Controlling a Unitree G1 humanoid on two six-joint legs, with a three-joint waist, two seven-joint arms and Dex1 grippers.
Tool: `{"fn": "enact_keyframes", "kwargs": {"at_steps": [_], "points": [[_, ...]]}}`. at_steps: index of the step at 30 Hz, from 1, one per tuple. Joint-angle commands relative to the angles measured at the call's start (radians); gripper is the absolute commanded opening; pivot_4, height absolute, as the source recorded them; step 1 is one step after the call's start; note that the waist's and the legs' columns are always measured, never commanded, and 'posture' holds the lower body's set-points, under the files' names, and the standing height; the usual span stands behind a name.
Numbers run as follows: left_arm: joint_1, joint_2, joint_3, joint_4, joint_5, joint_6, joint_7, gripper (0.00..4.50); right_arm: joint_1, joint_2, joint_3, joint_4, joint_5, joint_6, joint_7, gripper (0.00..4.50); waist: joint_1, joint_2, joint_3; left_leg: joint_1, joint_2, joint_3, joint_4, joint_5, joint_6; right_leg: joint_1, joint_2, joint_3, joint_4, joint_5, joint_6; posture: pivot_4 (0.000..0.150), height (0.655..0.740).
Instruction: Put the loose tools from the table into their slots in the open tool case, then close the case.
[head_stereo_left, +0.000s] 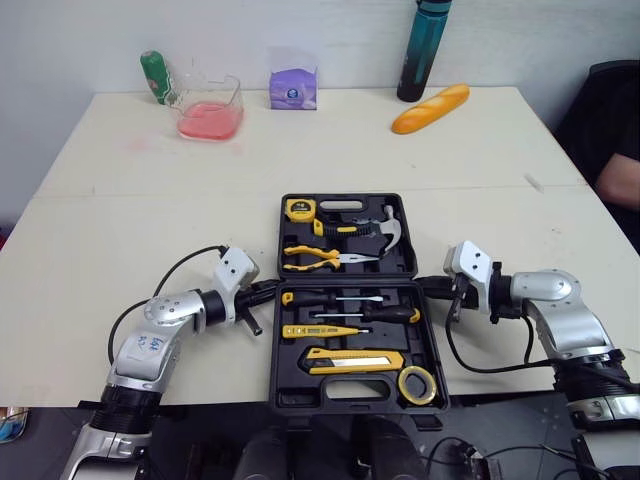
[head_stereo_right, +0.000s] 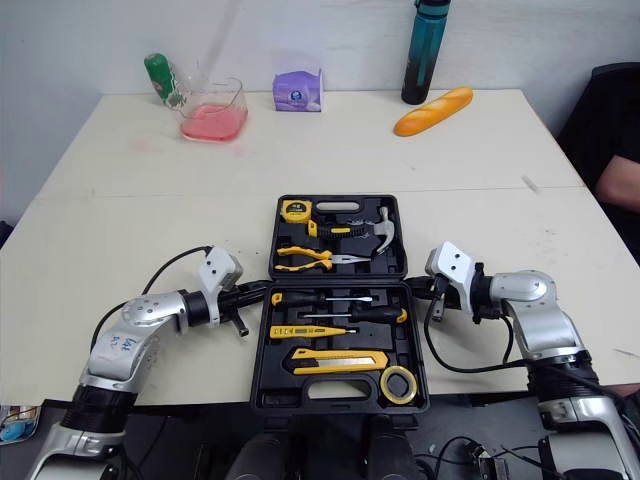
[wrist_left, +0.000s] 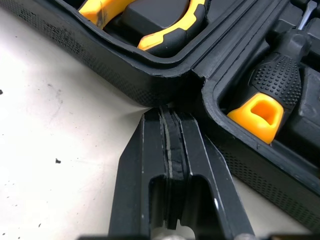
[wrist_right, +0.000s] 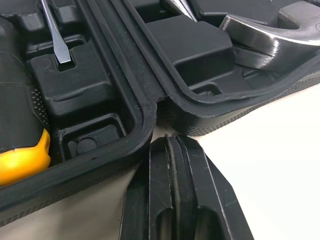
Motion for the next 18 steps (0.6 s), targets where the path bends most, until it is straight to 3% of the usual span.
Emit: {"fn": "enact_keyframes", "kwargs": {"at_steps": [1, 4, 5, 9, 12, 15, 18], "points": [[0.011, 0.037, 0.005, -0.034, 0.011, 0.031, -0.001, 0.05, 0.015, -0.013, 0.017, -0.027, -0.012, -0.020, 0.008, 0.00, 0.000, 0.000, 0.000, 0.000, 0.000, 0.000, 0.000, 0.000, 0.000, 0.000, 0.000, 0.000, 0.000, 0.000, 0.000, 0.150, 0.7349], [0.031, 0.071, 0.046, -0.060, -0.010, 0.058, -0.005, 0.05, 0.014, -0.029, 0.001, -0.011, -0.011, -0.013, -0.002, 0.00, -0.003, 0.000, 0.000, 0.000, 0.000, 0.000, 0.000, 0.000, 0.000, 0.000, 0.000, 0.000, 0.000, 0.000, 0.000, 0.150, 0.7349], [0.042, 0.090, 0.079, -0.072, -0.019, 0.070, 0.003, 0.33, 0.011, -0.039, -0.018, -0.008, 0.002, 0.026, -0.013, 0.00, -0.005, 0.000, 0.000, 0.000, 0.000, 0.000, -0.001, 0.000, 0.000, 0.000, 0.000, 0.000, 0.000, 0.000, 0.000, 0.150, 0.7349], [0.071, 0.153, 0.186, -0.120, -0.086, 0.069, -0.037, 1.79, -0.003, -0.086, -0.087, -0.035, 0.079, 0.161, -0.009, 1.28, -0.004, 0.002, 0.001, -0.001, 0.000, -0.001, -0.001, 0.000, 0.000, -0.001, -0.001, 0.001, -0.001, 0.000, 0.000, 0.150, 0.7349], [0.056, 0.179, 0.237, -0.177, -0.163, 0.121, -0.068, 3.22, -0.024, -0.123, -0.119, -0.101, 0.132, 0.387, -0.041, 2.83, 0.002, 0.002, 0.001, -0.002, 0.000, -0.004, 0.000, 0.000, 0.000, 0.000, -0.002, 0.001, -0.006, 0.000, -0.001, 0.150, 0.7349], [0.006, 0.236, 0.252, -0.210, -0.189, 0.330, -0.008, 4.50, -0.080, -0.175, -0.092, -0.169, 0.147, 0.685, -0.085, 4.31, 0.001, 0.004, 0.002, -0.003, 0.000, -0.005, 0.000, -0.001, 0.000, -0.001, -0.003, 0.001, -0.006, 0.000, -0.001, 0.150, 0.7349], [-0.120, 0.246, 0.248, -0.204, -0.285, 0.574, 0.014, 4.50, -0.183, -0.195, -0.069, -0.199, 0.194, 0.935, -0.110, 4.41, 0.000, 0.005, 0.003, -0.005, 0.000, -0.005, -0.001, 0.000, 0.000, -0.002, -0.003, 0.000, -0.005, 0.000, -0.001, 0.150, 0.7349]]}}
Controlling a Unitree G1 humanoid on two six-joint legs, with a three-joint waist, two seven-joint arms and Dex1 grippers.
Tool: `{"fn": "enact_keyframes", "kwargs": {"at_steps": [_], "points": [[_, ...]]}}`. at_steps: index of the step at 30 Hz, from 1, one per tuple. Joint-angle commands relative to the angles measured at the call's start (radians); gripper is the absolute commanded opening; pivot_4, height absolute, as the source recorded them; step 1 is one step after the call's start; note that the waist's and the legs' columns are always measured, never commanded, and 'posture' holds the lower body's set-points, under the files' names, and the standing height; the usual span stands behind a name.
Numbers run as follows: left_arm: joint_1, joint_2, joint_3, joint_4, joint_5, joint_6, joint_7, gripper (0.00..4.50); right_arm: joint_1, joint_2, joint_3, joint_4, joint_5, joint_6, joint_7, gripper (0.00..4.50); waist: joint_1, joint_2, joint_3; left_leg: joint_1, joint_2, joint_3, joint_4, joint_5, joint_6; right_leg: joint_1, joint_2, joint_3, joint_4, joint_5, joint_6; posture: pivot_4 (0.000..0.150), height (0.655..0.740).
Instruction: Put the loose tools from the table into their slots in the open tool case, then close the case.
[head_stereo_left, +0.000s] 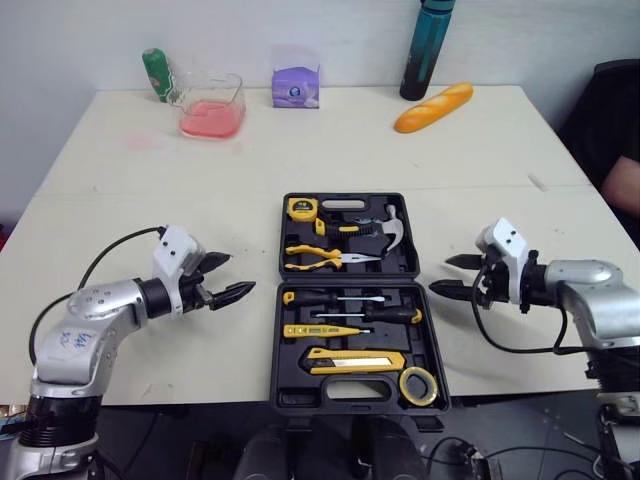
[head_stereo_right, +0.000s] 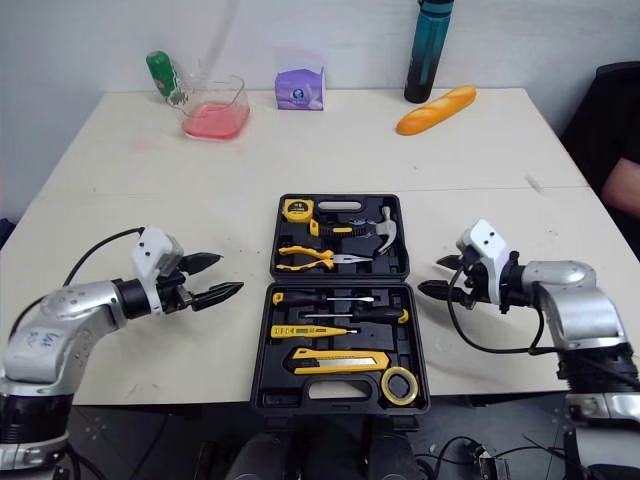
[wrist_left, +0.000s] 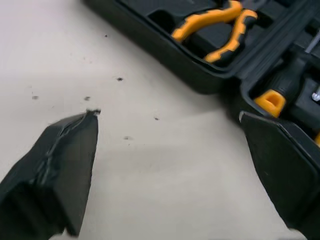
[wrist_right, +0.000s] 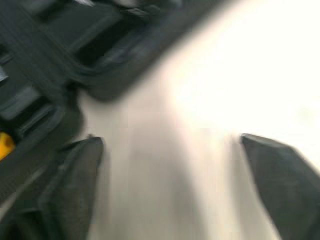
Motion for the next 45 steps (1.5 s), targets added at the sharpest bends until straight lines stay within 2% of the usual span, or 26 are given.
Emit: {"fn": "enact_keyframes", "kwargs": {"at_steps": [1, 3, 6, 10, 17, 28, 45], "points": [[-0.172, -0.002, 0.002, -0.008, -0.097, 0.341, 0.061, 4.50, -0.141, -0.039, 0.036, -0.055, 0.061, 0.315, -0.019, 4.41, 0.000, 0.000, 0.000, 0.000, 0.000, 0.000, 0.000, 0.000, 0.000, 0.000, 0.000, 0.000, 0.000, 0.000, 0.000, 0.150, 0.7349], [-0.274, -0.011, -0.041, 0.020, -0.096, 0.502, 0.108, 4.50, -0.229, -0.039, 0.062, -0.038, 0.091, 0.468, -0.029, 4.41, 0.000, 0.000, 0.001, -0.002, -0.001, 0.000, 0.001, 0.001, 0.001, -0.002, 0.001, 0.000, 0.002, 0.000, 0.000, 0.150, 0.7349], [-0.382, -0.085, -0.043, 0.075, -0.075, 0.581, 0.183, 4.50, -0.301, -0.022, 0.092, -0.014, 0.100, 0.560, -0.069, 4.41, 0.001, 0.000, 0.000, -0.004, -0.001, 0.000, 0.001, 0.001, 0.000, -0.003, 0.003, 0.000, 0.005, 0.000, 0.000, 0.150, 0.7349], [-0.506, -0.165, -0.066, 0.173, -0.038, 0.618, 0.255, 4.50, -0.373, 0.019, 0.148, 0.010, 0.085, 0.617, -0.137, 4.41, 0.002, -0.002, 0.001, -0.017, -0.004, 0.003, 0.002, 0.003, 0.002, -0.016, 0.006, -0.004, 0.008, 0.001, 0.001, 0.150, 0.7349], [-0.602, -0.220, -0.139, 0.275, 0.001, 0.615, 0.295, 4.50, -0.450, 0.102, 0.152, 0.067, 0.073, 0.633, -0.241, 4.41, 0.000, -0.002, 0.001, -0.016, -0.005, 0.007, 0.002, 0.005, 0.002, -0.017, 0.007, -0.004, 0.009, 0.002, 0.004, 0.150, 0.7349], [-0.585, -0.213, -0.240, 0.297, 0.061, 0.558, 0.314, 4.50, -0.475, 0.156, 0.130, 0.076, 0.076, 0.669, -0.352, 4.41, -0.001, -0.002, 0.001, -0.016, -0.005, 0.008, 0.002, 0.007, 0.000, -0.019, 0.007, -0.003, 0.011, 0.002, 0.004, 0.150, 0.7349], [-0.569, -0.237, -0.278, 0.337, 0.098, 0.525, 0.323, 4.50, -0.470, 0.188, 0.144, 0.090, 0.067, 0.658, -0.446, 4.41, -0.001, -0.002, 0.001, -0.016, -0.005, 0.009, 0.002, 0.007, 0.000, -0.021, 0.007, -0.002, 0.012, 0.002, 0.004, 0.150, 0.7349]]}}
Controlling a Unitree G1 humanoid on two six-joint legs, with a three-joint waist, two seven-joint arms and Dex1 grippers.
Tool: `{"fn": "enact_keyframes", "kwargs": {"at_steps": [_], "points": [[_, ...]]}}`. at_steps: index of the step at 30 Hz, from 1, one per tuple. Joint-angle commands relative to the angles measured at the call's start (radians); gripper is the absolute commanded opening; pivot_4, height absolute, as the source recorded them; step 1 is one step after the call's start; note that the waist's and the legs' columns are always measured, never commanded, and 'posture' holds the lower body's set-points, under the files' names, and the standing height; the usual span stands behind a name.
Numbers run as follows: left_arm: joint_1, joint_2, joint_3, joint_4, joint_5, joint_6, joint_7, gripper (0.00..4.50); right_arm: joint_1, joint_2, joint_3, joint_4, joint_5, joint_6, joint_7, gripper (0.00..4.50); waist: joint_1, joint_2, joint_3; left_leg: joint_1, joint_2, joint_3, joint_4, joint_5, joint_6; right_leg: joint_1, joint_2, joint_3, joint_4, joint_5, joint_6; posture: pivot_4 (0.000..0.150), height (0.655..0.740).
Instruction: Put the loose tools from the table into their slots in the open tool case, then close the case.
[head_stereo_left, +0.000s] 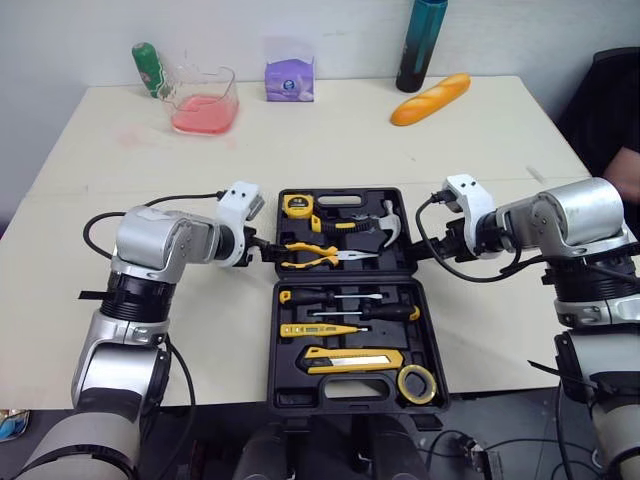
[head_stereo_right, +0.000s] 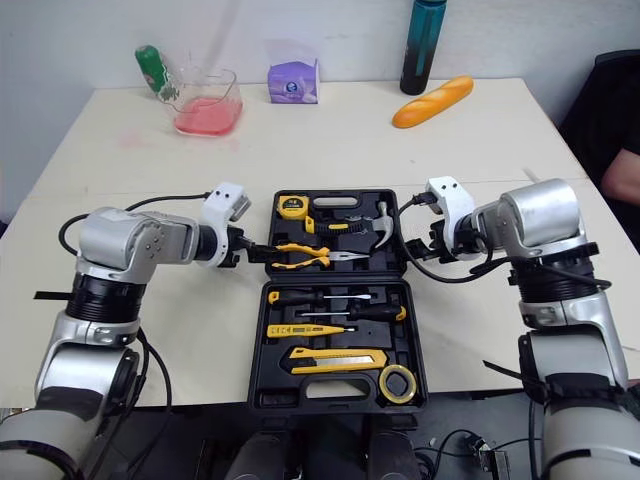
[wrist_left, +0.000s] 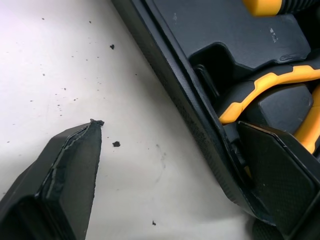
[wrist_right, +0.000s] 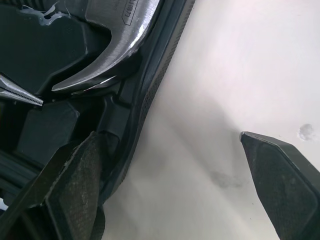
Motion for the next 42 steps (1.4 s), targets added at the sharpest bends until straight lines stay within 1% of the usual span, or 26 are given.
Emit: {"fn": "enact_keyframes", "kwargs": {"at_steps": [1, 6, 7, 9, 12, 14, 15, 16, 17, 18, 19, 20, 26, 28, 30, 33, 34, 35, 38, 39, 40, 42], "points": [[0.001, -0.004, 0.000, 0.002, 0.017, -0.013, 0.002, 4.50, -0.015, -0.002, -0.021, 0.005, -0.007, -0.008, -0.018, 4.41, 0.000, 0.000, 0.000, 0.000, 0.000, 0.000, 0.000, 0.000, 0.000, 0.000, 0.000, 0.000, 0.000, 0.000, 0.000, 0.150, 0.7349], [0.002, -0.004, -0.006, 0.013, 0.026, -0.023, -0.002, 4.50, -0.012, 0.024, -0.017, 0.019, -0.006, -0.008, -0.040, 4.41, -0.001, 0.000, 0.000, 0.000, 0.000, 0.000, 0.000, 0.000, 0.000, 0.000, 0.000, 0.000, 0.000, 0.000, 0.000, 0.150, 0.7349], [0.002, -0.005, -0.007, 0.014, 0.027, -0.023, -0.002, 4.50, -0.009, 0.030, -0.018, 0.026, -0.009, -0.010, -0.046, 4.19, -0.001, 0.000, 0.000, 0.000, 0.000, 0.001, 0.000, 0.000, 0.000, 0.000, 0.000, 0.000, 0.001, 0.000, 0.000, 0.150, 0.7349], [0.001, -0.008, -0.007, 0.015, 0.030, -0.024, -0.002, 4.50, -0.006, 0.034, -0.020, 0.033, -0.011, -0.013, -0.053, 3.57, -0.001, 0.000, 0.000, 0.000, 0.000, 0.001, 0.000, 0.000, 0.000, -0.001, 0.000, 0.001, 0.001, 0.000, 0.000, 0.150, 0.7349], [-0.002, -0.017, -0.002, 0.021, 0.029, -0.022, -0.004, 3.65, 0.003, 0.044, -0.032, 0.047, -0.012, -0.011, -0.060, 2.07, 0.001, -0.001, 0.000, 0.000, 0.000, 0.001, 0.000, 0.000, 0.000, -0.001, 0.000, 0.001, 0.001, 0.000, 0.000, 0.150, 0.7349], [-0.007, -0.028, 0.008, 0.032, 0.028, -0.021, -0.008, 2.81, 0.002, 0.060, -0.055, 0.062, -0.015, -0.007, -0.074, 1.16, 0.001, -0.002, -0.001, 0.000, 0.000, 0.001, 0.001, 0.001, 0.001, 0.000, 0.000, 0.001, 0.001, 0.000, 0.000, 0.150, 0.7349], [-0.009, -0.034, 0.014, 0.038, 0.027, -0.021, -0.008, 2.30, 0.000, 0.069, -0.068, 0.069, -0.017, -0.004, -0.082, 0.60, 0.001, -0.002, -0.001, 0.000, 0.000, 0.001, 0.001, 0.001, 0.001, 0.000, 0.000, 0.001, 0.002, 0.000, 0.000, 0.150, 0.7349], [-0.012, -0.040, 0.022, 0.045, 0.026, -0.023, -0.007, 1.91, -0.002, 0.079, -0.085, 0.076, -0.019, 0.001, -0.092, 0.20, 0.000, -0.003, -0.002, 0.001, 0.000, 0.001, 0.001, 0.001, 0.001, 0.000, -0.001, 0.001, 0.002, 0.000, 0.000, 0.150, 0.7349], [-0.013, -0.044, 0.027, 0.050, 0.026, -0.024, -0.006, 1.44, -0.003, 0.086, -0.097, 0.081, -0.020, 0.006, -0.099, 0.00, 0.000, -0.003, -0.002, 0.003, 0.000, 0.001, 0.001, 0.001, 0.001, 0.002, -0.001, 0.001, 0.002, 0.000, 0.000, 0.150, 0.7349], [-0.016, -0.056, 0.045, 0.058, 0.023, -0.025, -0.001, 0.99, -0.003, 0.095, -0.113, 0.084, -0.020, 0.012, -0.109, 0.00, 0.000, -0.003, -0.002, 0.004, 0.000, 0.001, 0.001, 0.001, 0.001, 0.004, -0.001, 0.001, 0.002, 0.000, 0.000, 0.150, 0.7349], [-0.017, -0.065, 0.057, 0.063, 0.021, -0.025, 0.004, 0.71, -0.003, 0.101, -0.124, 0.085, -0.020, 0.017, -0.117, 0.00, 0.000, -0.003, -0.002, 0.005, 0.000, 0.001, 0.001, 0.001, 0.001, 0.005, -0.001, 0.001, 0.002, 0.000, 0.000, 0.150, 0.7349], [-0.018, -0.074, 0.072, 0.068, 0.016, -0.019, 0.007, 0.58, -0.001, 0.105, -0.133, 0.084, -0.017, 0.024, -0.121, 0.00, 0.000, -0.003, -0.002, 0.006, 0.000, 0.000, 0.001, 0.001, 0.001, 0.006, -0.001, 0.001, 0.002, 0.000, 0.000, 0.150, 0.7349], [-0.019, -0.100, 0.121, 0.070, 0.016, -0.030, 0.028, 0.54, 0.000, 0.138, -0.197, 0.073, -0.015, 0.030, -0.166, 0.00, 0.000, -0.003, -0.002, 0.006, -0.001, 0.000, 0.001, 0.002, 0.002, 0.006, -0.002, 0.001, 0.003, 0.000, 0.000, 0.150, 0.7349], [-0.025, -0.113, 0.154, 0.077, 0.022, -0.075, 0.049, 0.54, -0.001, 0.182, -0.279, 0.060, -0.017, -0.015, -0.213, 0.00, -0.001, -0.003, -0.002, 0.006, -0.001, 0.000, 0.001, 0.002, 0.001, 0.006, -0.003, 0.001, 0.003, 0.000, 0.000, 0.150, 0.7349], [-0.033, -0.137, 0.203, 0.083, 0.025, -0.136, 0.082, 0.48, 0.007, 0.212, -0.328, 0.032, -0.010, -0.070, -0.236, 0.00, -0.001, -0.003, -0.002, 0.005, -0.001, 0.000, 0.001, 0.002, 0.001, 0.005, -0.003, 0.001, 0.003, 0.001, 0.000, 0.150, 0.7349], [-0.027, -0.142, 0.210, 0.074, 0.031, -0.219, 0.085, 0.33, 0.029, 0.230, -0.347, -0.015, -0.004, -0.143, -0.247, 0.00, -0.001, -0.003, -0.002, 0.002, -0.001, 0.000, 0.000, 0.003, 0.001, 0.001, -0.002, 0.001, 0.003, 0.001, 0.000, 0.150, 0.7349], [-0.029, -0.152, 0.230, 0.076, 0.028, -0.242, 0.098, 0.29, 0.048, 0.238, -0.351, -0.041, -0.009, -0.211, -0.253, 0.00, -0.001, -0.003, -0.002, 0.000, -0.001, 0.001, -0.001, 0.003, 0.000, -0.001, -0.002, 0.001, 0.003, 0.001, 0.000, 0.150, 0.7349], [-0.024, -0.167, 0.255, 0.075, 0.029, -0.316, 0.113, 0.29, 0.068, 0.247, -0.355, -0.067, -0.014, -0.285, -0.255, 0.00, -0.001, -0.003, -0.002, -0.002, -0.002, 0.001, -0.001, 0.003, 0.000, -0.004, -0.002, 0.002, 0.003, 0.001, 0.000, 0.150, 0.7349], [0.004, -0.180, 0.272, 0.082, 0.059, -0.510, 0.135, 0.24, 0.144, 0.267, -0.349, -0.126, -0.045, -0.540, -0.260, 0.00, -0.003, -0.003, -0.002, -0.007, -0.003, 0.002, -0.001, 0.003, 0.001, -0.009, -0.002, 0.002, 0.003, 0.001, 0.000, 0.150, 0.7349], [0.016, -0.176, 0.267, 0.083, 0.064, -0.557, 0.123, 0.23, 0.168, 0.269, -0.343, -0.136, -0.054, -0.602, -0.259, 0.00, -0.003, -0.003, -0.002, -0.007, -0.003, 0.002, -0.001, 0.003, 0.001, -0.010, -0.002, 0.002, 0.003, 0.001, 0.000, 0.150, 0.7349], [0.027, -0.176, 0.264, 0.086, 0.070, -0.609, 0.118, 0.20, 0.196, 0.263, -0.322, -0.143, -0.075, -0.671, -0.251, 0.00, -0.004, -0.003, -0.002, -0.008, -0.007, 0.003, -0.001, 0.003, 0.001, -0.011, -0.002, 0.002, 0.003, 0.001, 0.000, 0.150, 0.7349], [0.055, -0.183, 0.271, 0.092, 0.079, -0.745, 0.115, 0.11, 0.272, 0.235, -0.257, -0.157, -0.151, -0.912, -0.214, 0.00, -0.004, -0.003, -0.002, -0.010, -0.007, 0.003, -0.001, 0.003, 0.001, -0.012, -0.002, 0.001, 0.003, 0.001, 0.000, 0.150, 0.7349]]}}
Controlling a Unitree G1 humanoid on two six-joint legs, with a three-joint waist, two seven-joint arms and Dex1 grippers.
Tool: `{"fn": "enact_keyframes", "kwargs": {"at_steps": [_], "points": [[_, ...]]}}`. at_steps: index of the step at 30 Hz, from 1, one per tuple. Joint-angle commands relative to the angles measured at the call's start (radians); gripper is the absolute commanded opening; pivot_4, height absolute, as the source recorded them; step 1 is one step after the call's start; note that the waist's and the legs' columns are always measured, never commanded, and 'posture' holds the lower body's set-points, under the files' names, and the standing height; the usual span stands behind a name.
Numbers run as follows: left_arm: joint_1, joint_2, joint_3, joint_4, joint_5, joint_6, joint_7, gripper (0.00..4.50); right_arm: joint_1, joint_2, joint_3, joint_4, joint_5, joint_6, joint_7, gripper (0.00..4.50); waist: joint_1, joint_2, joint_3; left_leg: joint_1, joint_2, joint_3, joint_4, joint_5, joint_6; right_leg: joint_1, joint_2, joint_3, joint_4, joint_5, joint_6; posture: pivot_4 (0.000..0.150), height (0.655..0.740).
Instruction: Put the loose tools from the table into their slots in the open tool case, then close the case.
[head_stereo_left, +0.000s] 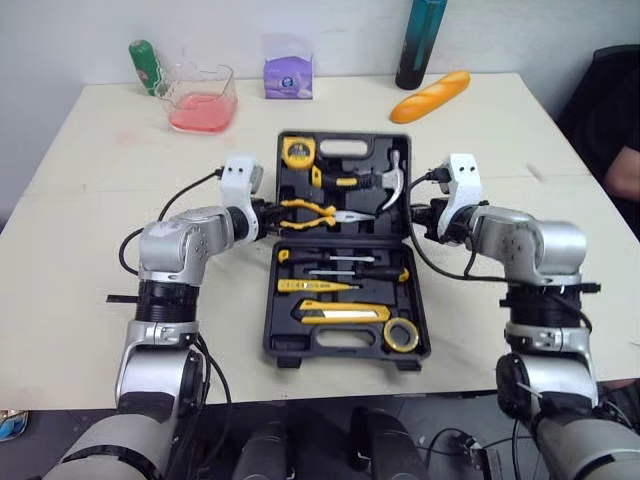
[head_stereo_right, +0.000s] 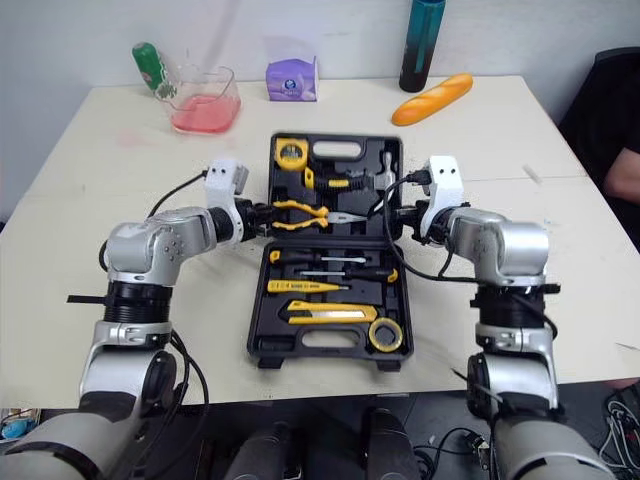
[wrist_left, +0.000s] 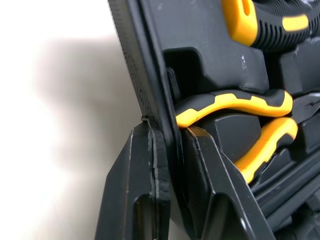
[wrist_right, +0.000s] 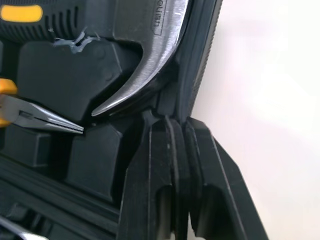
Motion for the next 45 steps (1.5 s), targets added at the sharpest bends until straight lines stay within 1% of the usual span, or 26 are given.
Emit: {"fn": "enact_keyframes", "kwargs": {"at_steps": [1, 2, 4, 7, 8, 10, 13, 16, 18, 20, 22, 23, 24, 25, 26, 28, 29, 30, 31, 33, 36, 40, 42, 45], "points": [[0.019, 0.022, 0.064, -0.030, 0.035, -0.244, 0.006, 0.05, 0.092, -0.071, 0.069, -0.074, -0.139, -0.400, 0.048, 0.00, 0.001, 0.000, 0.000, -0.001, 0.000, 0.000, 0.000, 0.000, 0.000, 0.000, 0.000, -0.001, -0.001, 0.000, 0.000, 0.150, 0.7349], [0.031, 0.017, 0.067, -0.032, 0.048, -0.297, 0.028, 0.01, 0.128, -0.085, 0.091, -0.063, -0.184, -0.533, 0.049, 0.00, 0.001, 0.000, 0.000, -0.001, -0.001, 0.002, 0.000, 0.000, 0.000, 0.000, 0.000, -0.001, -0.001, 0.000, 0.000, 0.150, 0.7349], [0.061, 0.017, 0.059, -0.040, 0.069, -0.402, 0.030, 0.00, 0.185, -0.113, 0.128, -0.016, -0.256, -0.736, 0.047, 0.00, 0.002, 0.000, 0.000, -0.002, -0.001, 0.004, 0.000, 0.000, 0.000, 0.000, -0.001, -0.002, -0.001, 0.000, 0.000, 0.150, 0.7349], [0.165, 0.064, -0.020, -0.044, 0.176, -0.657, -0.016, 0.00, 0.259, -0.176, 0.189, 0.108, -0.398, -1.103, -0.008, 0.00, 0.002, -0.001, 0.000, -0.002, -0.002, 0.005, 0.000, 0.001, 0.001, 0.000, -0.002, -0.002, -0.002, 0.000, 0.001, 0.150, 0.7349], [0.197, 0.083, -0.047, -0.037, 0.206, -0.724, -0.039, 0.00, 0.273, -0.196, 0.208, 0.148, -0.438, -1.191, -0.028, 0.00, 0.002, -0.001, 0.000, -0.002, -0.002, 0.005, 0.000, 0.001, 0.001, 0.000, -0.001, -0.002, -0.002, 0.000, 0.001, 0.150, 0.7349], [0.229, 0.103, -0.068, -0.015, 0.233, -0.804, -0.051, 0.00, 0.280, -0.219, 0.230, 0.216, -0.490, -1.324, -0.063, 0.00, 0.000, -0.001, 0.000, -0.001, -0.001, 0.005, 0.001, 0.001, 0.002, 0.000, -0.002, -0.001, -0.001, 0.000, 0.001, 0.150, 0.7349], [0.310, 0.136, -0.072, 0.010, 0.267, -0.939, -0.055, 0.00, 0.304, -0.272, 0.273, 0.317, -0.612, -1.531, -0.146, 0.00, -0.001, -0.001, 0.000, 0.002, 0.003, 0.006, 0.001, 0.002, 0.002, 0.003, -0.002, -0.001, -0.001, 0.001, 0.001, 0.150, 0.7349], [0.364, 0.165, -0.074, 0.019, 0.306, -1.017, -0.052, 0.00, 0.318, -0.303, 0.297, 0.387, -0.657, -1.627, -0.168, 0.00, -0.005, -0.001, 0.000, 0.005, 0.005, 0.006, 0.000, 0.002, 0.002, 0.004, -0.002, 0.001, -0.001, 0.002, 0.001, 0.150, 0.7349], [0.399, 0.180, -0.080, 0.013, 0.306, -1.057, -0.083, 0.00, 0.317, -0.325, 0.311, 0.436, -0.678, -1.705, -0.175, 0.00, -0.008, -0.001, 0.000, 0.008, 0.006, 0.006, 0.000, 0.002, 0.002, 0.006, -0.001, 0.002, -0.001, 0.002, 0.001, 0.150, 0.7349], [0.416, 0.176, -0.064, 0.005, 0.283, -1.054, -0.088, 0.00, 0.310, -0.332, 0.318, 0.472, -0.679, -1.743, -0.179, 0.00, -0.008, -0.001, 0.000, 0.012, 0.006, 0.006, -0.002, 0.002, 0.002, 0.010, -0.002, 0.002, -0.002, 0.001, 0.000, 0.150, 0.7349], [0.431, 0.170, -0.054, -0.018, 0.246, -1.034, -0.110, 0.93, 0.313, -0.337, 0.329, 0.480, -0.625, -1.733, -0.104, 0.00, -0.010, -0.001, 0.000, 0.016, 0.007, 0.004, -0.002, 0.002, 0.002, 0.016, -0.002, 0.001, -0.004, 0.001, 0.000, 0.150, 0.7349], [0.436, 0.169, -0.054, -0.029, 0.226, -1.020, -0.129, 1.23, 0.314, -0.339, 0.328, 0.480, -0.611, -1.734, -0.085, 0.00, -0.011, -0.001, 0.000, 0.018, 0.008, 0.001, -0.002, 0.001, 0.002, 0.019, -0.002, 0.001, -0.005, 0.001, 0.000, 0.150, 0.7349], [0.457, 0.179, -0.057, -0.052, 0.214, -1.020, -0.160, 1.80, 0.321, -0.341, 0.326, 0.474, -0.569, -1.721, -0.042, 0.38, -0.010, -0.001, 0.000, 0.019, 0.008, 0.000, -0.002, 0.001, 0.002, 0.020, -0.002, 0.000, -0.005, 0.001, 0.000, 0.150, 0.7349], [0.479, 0.190, -0.054, -0.074, 0.202, -0.997, -0.179, 2.20, 0.329, -0.347, 0.322, 0.469, -0.534, -1.718, -0.007, 0.78, -0.009, -0.001, 0.000, 0.018, 0.008, -0.001, -0.002, 0.001, 0.003, 0.020, -0.002, 0.000, -0.005, 0.001, 0.000, 0.150, 0.7349], [0.496, 0.198, -0.049, -0.090, 0.197, -0.981, -0.189, 2.74, 0.336, -0.351, 0.320, 0.463, -0.507, -1.714, 0.024, 1.16, -0.005, -0.001, 0.000, 0.018, 0.008, -0.001, -0.001, 0.001, 0.003, 0.021, -0.003, -0.001, -0.005, 0.001, 0.000, 0.150, 0.7349], [0.551, 0.233, -0.026, -0.134, 0.178, -0.934, -0.221, 3.67, 0.361, -0.371, 0.310, 0.443, -0.441, -1.678, 0.106, 2.14, 0.001, -0.001, 0.000, 0.017, 0.008, -0.003, 0.000, 0.001, 0.003, 0.021, -0.003, -0.001, -0.006, 0.001, 0.000, 0.150, 0.7349], [0.600, 0.262, 0.003, -0.171, 0.150, -0.896, -0.248, 4.10, 0.386, -0.394, 0.303, 0.424, -0.390, -1.639, 0.175, 2.74, 0.001, -0.001, 0.000, 0.017, 0.008, -0.003, 0.000, 0.001, 0.004, 0.021, -0.004, -0.001, -0.006, 0.001, 0.000, 0.150, 0.7349], [0.649, 0.289, 0.038, -0.206, 0.126, -0.859, -0.266, 4.10, 0.413, -0.417, 0.286, 0.407, -0.335, -1.605, 0.231, 3.11, 0.001, -0.001, 0.000, 0.017, 0.008, -0.002, 0.000, 0.000, 0.003, 0.021, -0.004, -0.001, -0.006, 0.001, 0.000, 0.150, 0.7349], [0.684, 0.307, 0.063, -0.234, 0.110, -0.831, -0.277, 4.10, 0.433, -0.431, 0.272, 0.390, -0.297, -1.579, 0.270, 3.11, 0.001, -0.001, 0.000, 0.017, 0.008, -0.002, 0.000, 0.000, 0.004, 0.021, -0.004, -0.001, -0.006, 0.001, 0.000, 0.150, 0.7349], [0.740, 0.335, 0.120, -0.283, 0.065, -0.781, -0.293, 4.10, 0.482, -0.457, 0.217, 0.338, -0.189, -1.452, 0.340, 3.11, 0.004, -0.001, 0.000, 0.018, 0.010, -0.003, 0.000, -0.001, 0.003, 0.022, -0.005, -0.001, -0.007, 0.001, 0.000, 0.150, 0.7349], [0.774, 0.353, 0.169, -0.332, 0.022, -0.743, -0.311, 4.10, 0.527, -0.477, 0.141, 0.273, -0.094, -1.344, 0.395, 3.11, 0.013, -0.001, 0.000, 0.017, 0.010, -0.008, 0.002, -0.001, 0.003, 0.025, -0.006, 0.000, -0.008, 0.002, -0.002, 0.150, 0.7349], [0.785, 0.358, 0.189, -0.372, 0.003, -0.706, -0.328, 4.10, 0.569, -0.485, 0.073, 0.154, 0.012, -1.141, 0.457, 3.11, 0.013, 0.000, 0.000, 0.017, 0.010, -0.010, 0.002, -0.001, 0.003, 0.025, -0.007, 0.000, -0.008, 0.002, -0.003, 0.150, 0.7349], [0.789, 0.356, 0.191, -0.383, -0.004, -0.696, -0.332, 4.10, 0.593, -0.490, 0.063, 0.105, 0.020, -1.083, 0.482, 3.11, 0.009, 0.000, 0.000, 0.017, 0.010, -0.010, 0.001, -0.002, 0.002, 0.025, -0.007, 0.000, -0.008, 0.002, -0.004, 0.150, 0.7349], [0.766, 0.350, 0.166, -0.397, -0.020, -0.663, -0.348, 4.10, 0.626, -0.476, 0.048, 0.011, 0.091, -0.950, 0.526, 3.11, 0.008, 0.000, 0.000, 0.017, 0.011, -0.009, 0.001, -0.002, 0.001, 0.024, -0.005, -0.001, -0.008, 0.002, -0.004, 0.150, 0.7349]]}}
